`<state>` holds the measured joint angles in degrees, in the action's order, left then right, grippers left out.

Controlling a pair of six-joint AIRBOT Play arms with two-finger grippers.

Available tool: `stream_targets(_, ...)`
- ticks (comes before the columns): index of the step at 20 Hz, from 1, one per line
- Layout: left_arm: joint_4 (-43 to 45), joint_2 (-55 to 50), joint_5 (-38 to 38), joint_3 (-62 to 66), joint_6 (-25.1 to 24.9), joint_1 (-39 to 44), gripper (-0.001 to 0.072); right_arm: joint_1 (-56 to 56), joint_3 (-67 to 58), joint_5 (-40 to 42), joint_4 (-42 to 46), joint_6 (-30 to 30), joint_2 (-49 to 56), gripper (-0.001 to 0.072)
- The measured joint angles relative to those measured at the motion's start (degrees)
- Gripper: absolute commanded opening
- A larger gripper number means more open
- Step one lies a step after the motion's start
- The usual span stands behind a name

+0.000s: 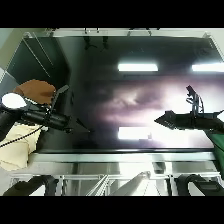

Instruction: Fold the shirts.

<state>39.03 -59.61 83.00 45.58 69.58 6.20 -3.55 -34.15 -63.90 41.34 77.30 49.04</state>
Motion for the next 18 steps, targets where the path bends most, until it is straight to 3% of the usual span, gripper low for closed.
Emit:
stream_targets(7, 2.6, -0.66, -1.14, 4.09, 1.86, -3.89, 0.0019, 0.0, 0.0, 0.15, -0.02, 0.0, 0.0, 0.0013)
stream_targets(8, 4.59, -1.6, -1.75, 7.28, 3.15, -6.71, 0.0095, 0.02, 0.0, 0.13, -0.02, 0.0, 0.0, 0.0013)
stream_targets(9, 6.56, -2.84, -2.47, 10.97, 4.24, -9.77, 0.0326, 0.02, 0.0, 0.13, -0.02, 0.02, 0.0, 0.0013)
stream_targets(11, 10.91, -6.67, -4.33, 19.93, 6.16, -16.11, 0.0354, 0.02, 0.0, 0.13, -0.02, 0.0, 0.0, 0.0013)
stream_targets(12, 13.31, -9.09, -5.64, 24.65, 6.54, -18.82, 0.0711, 0.02, 0.0, 0.13, -0.02, 0.02, 0.0, 0.0013)
stream_targets(18, 29.44, -30.84, -11.56, 52.26, 6.64, -28.68, 0.072, 0.02, 0.0, 0.83, -0.07, 0.02, 0.0, 0.0013)
